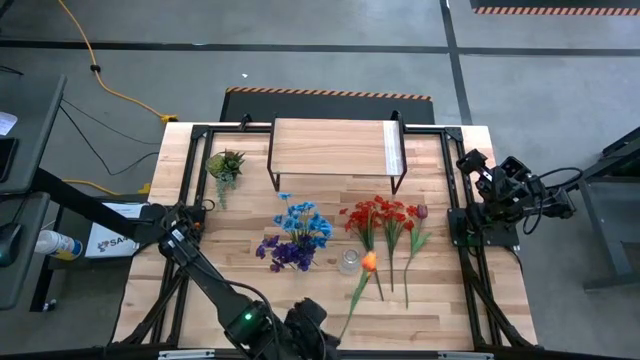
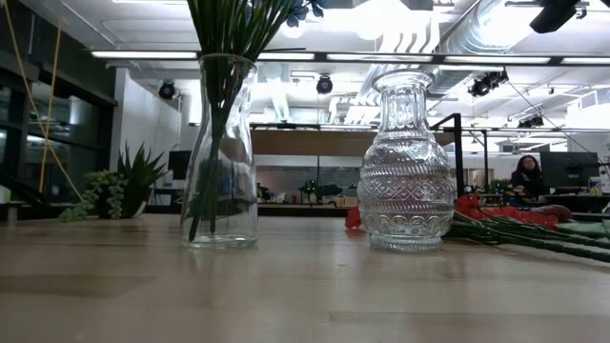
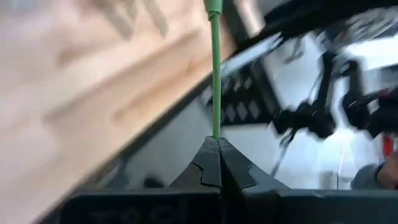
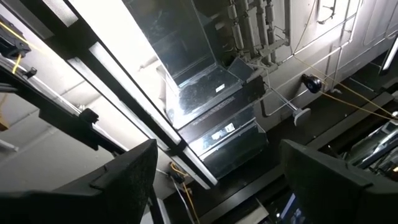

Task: Pick and place flowers into a vace then onto a shelf
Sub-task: Put the orange flower into the left transparent flower vase

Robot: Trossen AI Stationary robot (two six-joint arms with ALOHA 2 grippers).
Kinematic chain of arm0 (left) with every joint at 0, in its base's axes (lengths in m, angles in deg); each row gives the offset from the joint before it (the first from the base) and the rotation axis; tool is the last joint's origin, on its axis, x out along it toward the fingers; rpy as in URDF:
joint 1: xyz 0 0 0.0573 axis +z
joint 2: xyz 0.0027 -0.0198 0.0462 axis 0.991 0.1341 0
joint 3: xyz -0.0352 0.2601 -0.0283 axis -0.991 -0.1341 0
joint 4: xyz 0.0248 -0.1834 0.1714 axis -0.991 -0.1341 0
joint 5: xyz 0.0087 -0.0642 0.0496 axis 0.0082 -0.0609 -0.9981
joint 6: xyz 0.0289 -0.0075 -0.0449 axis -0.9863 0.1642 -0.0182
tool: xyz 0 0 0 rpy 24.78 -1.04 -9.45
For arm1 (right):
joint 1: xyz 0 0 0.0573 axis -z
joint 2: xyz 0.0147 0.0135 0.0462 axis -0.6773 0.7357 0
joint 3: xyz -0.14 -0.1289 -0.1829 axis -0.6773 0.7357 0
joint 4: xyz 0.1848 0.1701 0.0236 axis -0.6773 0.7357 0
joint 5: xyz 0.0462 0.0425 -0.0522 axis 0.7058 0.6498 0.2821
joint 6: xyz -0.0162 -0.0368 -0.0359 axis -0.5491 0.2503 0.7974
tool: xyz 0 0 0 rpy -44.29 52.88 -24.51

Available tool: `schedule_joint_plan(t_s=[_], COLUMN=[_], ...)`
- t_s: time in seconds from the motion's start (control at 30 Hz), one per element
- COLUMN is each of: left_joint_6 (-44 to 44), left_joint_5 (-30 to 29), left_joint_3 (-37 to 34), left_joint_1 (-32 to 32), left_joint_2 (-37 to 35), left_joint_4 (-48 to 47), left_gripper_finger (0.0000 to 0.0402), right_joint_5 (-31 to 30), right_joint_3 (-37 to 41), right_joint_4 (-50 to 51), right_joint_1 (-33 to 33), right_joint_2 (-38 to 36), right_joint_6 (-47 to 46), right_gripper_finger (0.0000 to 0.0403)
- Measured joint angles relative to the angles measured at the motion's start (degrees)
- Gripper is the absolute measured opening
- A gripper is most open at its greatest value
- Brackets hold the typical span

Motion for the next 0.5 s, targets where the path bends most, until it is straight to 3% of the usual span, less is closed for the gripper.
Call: schedule_joint_plan(t_s=[0.2,0.33,0.5], left_joint_6=[-16.34,-27.0,-37.43], left_joint_5=[-17.98,-32.34,-49.94], left_joint_3=[1.38,5.77,5.63], left_joint_1=[-1.14,-4.17,-9.33], left_joint_2=[-0.21,-0.35,-1.79], left_joint_4=[8.29,8.83,11.72], left_gripper_finger=[0.002,0.002,0.002], right_joint_5=[0.22,0.23,0.47], right_joint_3=[-0.02,0.0,0.0], right_joint_4=[0.31,0.29,0.32], right_joint_1=[0.01,0.02,0.0], right_joint_2=[0.01,0.0,0.01], right_joint_6=[-0.03,-0.53,-1.31], right_gripper_finger=[0.0328,0.0328,0.0328])
